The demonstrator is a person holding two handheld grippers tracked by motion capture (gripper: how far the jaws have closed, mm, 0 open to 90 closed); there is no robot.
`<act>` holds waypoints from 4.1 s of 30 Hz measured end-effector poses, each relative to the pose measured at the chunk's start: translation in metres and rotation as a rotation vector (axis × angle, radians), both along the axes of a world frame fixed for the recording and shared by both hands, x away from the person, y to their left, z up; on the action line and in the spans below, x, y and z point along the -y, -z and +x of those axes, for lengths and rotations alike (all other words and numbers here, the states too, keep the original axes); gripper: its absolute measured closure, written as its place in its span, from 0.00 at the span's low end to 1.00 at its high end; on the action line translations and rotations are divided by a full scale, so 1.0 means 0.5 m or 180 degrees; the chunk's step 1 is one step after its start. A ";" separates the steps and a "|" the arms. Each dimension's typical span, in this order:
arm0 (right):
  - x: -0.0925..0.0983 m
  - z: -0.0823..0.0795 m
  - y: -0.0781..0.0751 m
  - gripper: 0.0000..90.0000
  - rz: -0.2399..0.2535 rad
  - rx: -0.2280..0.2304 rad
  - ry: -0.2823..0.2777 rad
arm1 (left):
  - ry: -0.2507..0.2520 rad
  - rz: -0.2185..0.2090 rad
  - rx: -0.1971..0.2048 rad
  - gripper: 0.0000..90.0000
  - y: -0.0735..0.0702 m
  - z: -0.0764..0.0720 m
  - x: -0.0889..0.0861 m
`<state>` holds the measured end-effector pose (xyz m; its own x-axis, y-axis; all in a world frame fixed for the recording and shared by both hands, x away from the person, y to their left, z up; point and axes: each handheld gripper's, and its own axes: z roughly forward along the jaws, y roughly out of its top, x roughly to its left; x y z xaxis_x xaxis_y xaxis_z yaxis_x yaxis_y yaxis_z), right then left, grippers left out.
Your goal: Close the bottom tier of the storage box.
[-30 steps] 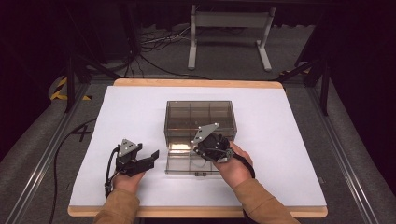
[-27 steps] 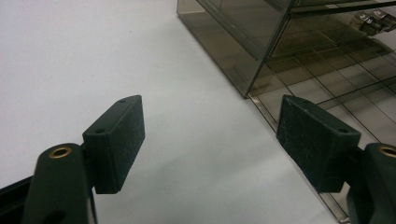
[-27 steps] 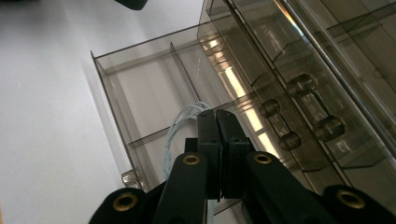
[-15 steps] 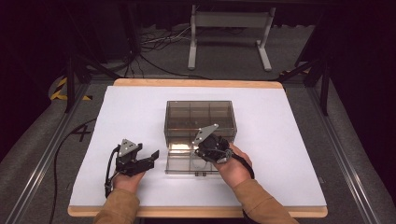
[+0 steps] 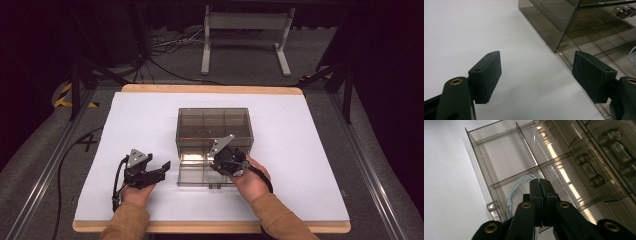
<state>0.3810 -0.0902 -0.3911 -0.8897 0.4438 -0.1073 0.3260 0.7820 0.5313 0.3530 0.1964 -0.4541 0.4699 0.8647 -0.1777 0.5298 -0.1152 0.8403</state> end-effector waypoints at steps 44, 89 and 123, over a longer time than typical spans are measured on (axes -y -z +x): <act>0.012 -0.034 -0.026 1.00 0.0119 0.0119 -0.0153 | 0.0002 0.0000 -0.0001 0.27 0.000 0.000 0.000; -0.010 -0.097 0.028 1.00 -0.0089 -0.0161 -0.0676 | 0.0000 0.0028 0.0007 0.27 0.000 0.000 0.003; -0.006 -0.092 0.065 1.00 -0.0186 -0.0233 -0.0601 | 0.0008 0.0039 -0.0008 0.27 0.001 0.000 0.004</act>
<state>0.3348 -0.0873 -0.4234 -0.9629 0.2632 -0.0601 0.2066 0.8617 0.4634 0.3532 0.1945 -0.4544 0.4717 0.8656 -0.1682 0.5316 -0.1269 0.8374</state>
